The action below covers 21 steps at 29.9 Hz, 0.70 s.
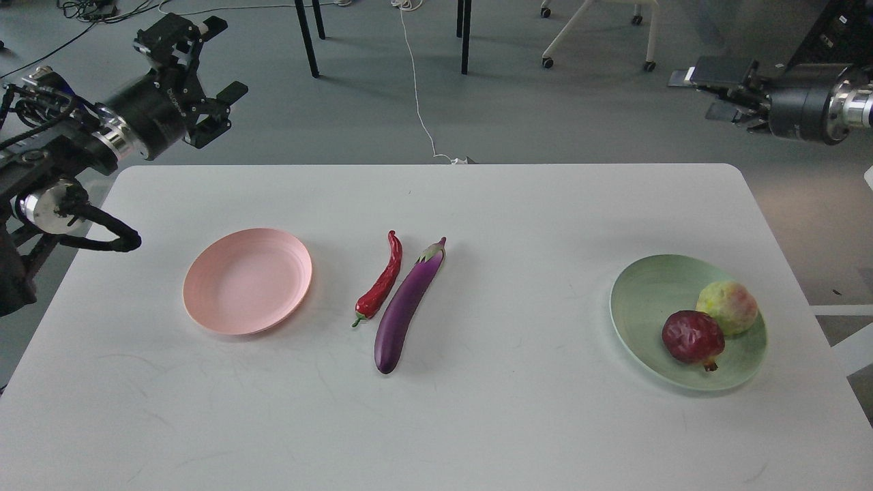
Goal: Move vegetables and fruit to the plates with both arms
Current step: 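Reach the left hand over the pink plate to the purple eggplant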
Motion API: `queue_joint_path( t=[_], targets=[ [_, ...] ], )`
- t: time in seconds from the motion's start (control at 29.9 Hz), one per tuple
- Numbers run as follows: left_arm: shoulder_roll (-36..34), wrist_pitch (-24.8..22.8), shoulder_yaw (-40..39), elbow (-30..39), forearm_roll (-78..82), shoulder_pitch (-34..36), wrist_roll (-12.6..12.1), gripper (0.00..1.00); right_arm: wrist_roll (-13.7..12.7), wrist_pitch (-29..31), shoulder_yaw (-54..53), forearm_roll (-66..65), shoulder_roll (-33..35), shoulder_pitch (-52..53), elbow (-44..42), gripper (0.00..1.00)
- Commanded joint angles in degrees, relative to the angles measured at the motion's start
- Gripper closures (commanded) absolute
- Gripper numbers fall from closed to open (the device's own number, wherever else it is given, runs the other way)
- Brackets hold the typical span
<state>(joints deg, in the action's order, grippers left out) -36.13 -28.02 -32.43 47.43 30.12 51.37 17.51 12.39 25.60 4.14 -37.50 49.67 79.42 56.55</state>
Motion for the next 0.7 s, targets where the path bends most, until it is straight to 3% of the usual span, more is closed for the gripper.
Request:
queue_joint_path(
  t=[0.0,0.1,0.3,0.53,0.67],
  targets=[
    [-0.78,0.02,0.17,8.44,11.42,-0.04,-0.02,0.04,0.09,-0.29,-3.52,9.26,-1.67,-3.73,-4.16,0.01],
    [-0.09,0.02,0.26,14.43,20.99,-0.04,-0.28,0.04,1.14,-0.38,-6.68,16.55,-5.97,-8.04,-8.90,0.01],
    [4.39,5.07,4.30,17.44,47.01,-0.21,-0.02,0.08,7.56,-0.03,-17.04,26.67,-11.16,-16.39,-19.36,0.01],
    [10.81,6.22,10.71,18.31,69.16,0.84,-1.60,0.12,7.12,2.40,-29.00,42.57,-13.72,-26.59,-20.78,0.00],
    [13.01,7.45,15.02,18.93,79.54,1.19,-1.86,0.20,7.65,2.40,-33.57,47.77,-13.72,-32.82,-21.31,0.01]
  ],
)
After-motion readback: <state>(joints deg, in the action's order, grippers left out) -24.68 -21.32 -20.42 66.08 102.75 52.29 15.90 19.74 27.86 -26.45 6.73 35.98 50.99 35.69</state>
